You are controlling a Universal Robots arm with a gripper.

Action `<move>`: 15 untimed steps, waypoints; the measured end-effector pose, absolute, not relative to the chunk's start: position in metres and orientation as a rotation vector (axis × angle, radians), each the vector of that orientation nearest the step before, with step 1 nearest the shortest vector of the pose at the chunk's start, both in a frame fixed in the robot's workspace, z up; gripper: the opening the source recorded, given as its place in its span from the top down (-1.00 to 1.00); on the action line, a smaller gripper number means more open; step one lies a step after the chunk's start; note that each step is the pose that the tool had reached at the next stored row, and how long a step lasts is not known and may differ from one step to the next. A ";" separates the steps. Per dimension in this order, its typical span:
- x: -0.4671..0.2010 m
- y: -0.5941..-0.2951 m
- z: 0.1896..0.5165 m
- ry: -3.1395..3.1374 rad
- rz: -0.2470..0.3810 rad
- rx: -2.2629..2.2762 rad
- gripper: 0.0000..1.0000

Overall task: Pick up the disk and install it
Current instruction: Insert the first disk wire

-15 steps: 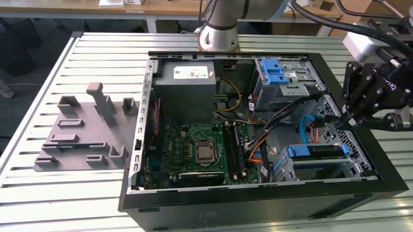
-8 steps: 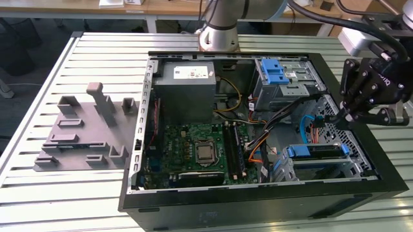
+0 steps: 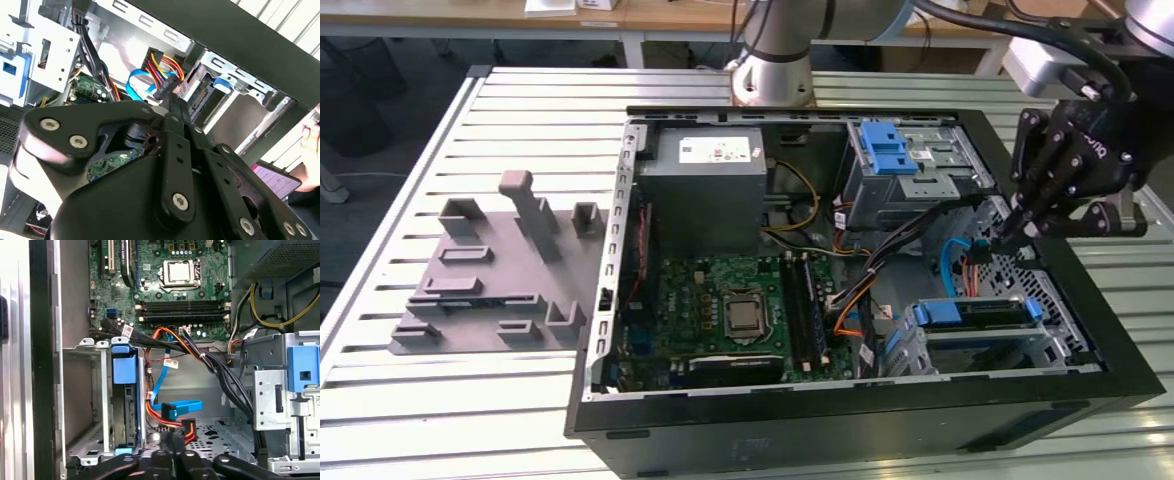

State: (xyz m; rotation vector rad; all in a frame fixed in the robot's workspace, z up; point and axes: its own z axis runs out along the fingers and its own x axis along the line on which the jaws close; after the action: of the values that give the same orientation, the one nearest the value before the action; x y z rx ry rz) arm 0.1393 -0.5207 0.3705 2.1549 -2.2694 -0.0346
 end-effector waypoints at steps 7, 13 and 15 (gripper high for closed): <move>0.141 -0.516 0.367 -2.278 -0.019 2.132 0.38; 0.141 -0.513 0.363 -2.300 -0.006 2.098 0.38; 0.141 -0.511 0.362 -2.300 0.006 2.087 0.38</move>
State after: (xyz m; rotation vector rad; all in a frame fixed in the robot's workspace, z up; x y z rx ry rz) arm 0.1415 -0.5114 0.3617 2.0868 -2.2995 0.0062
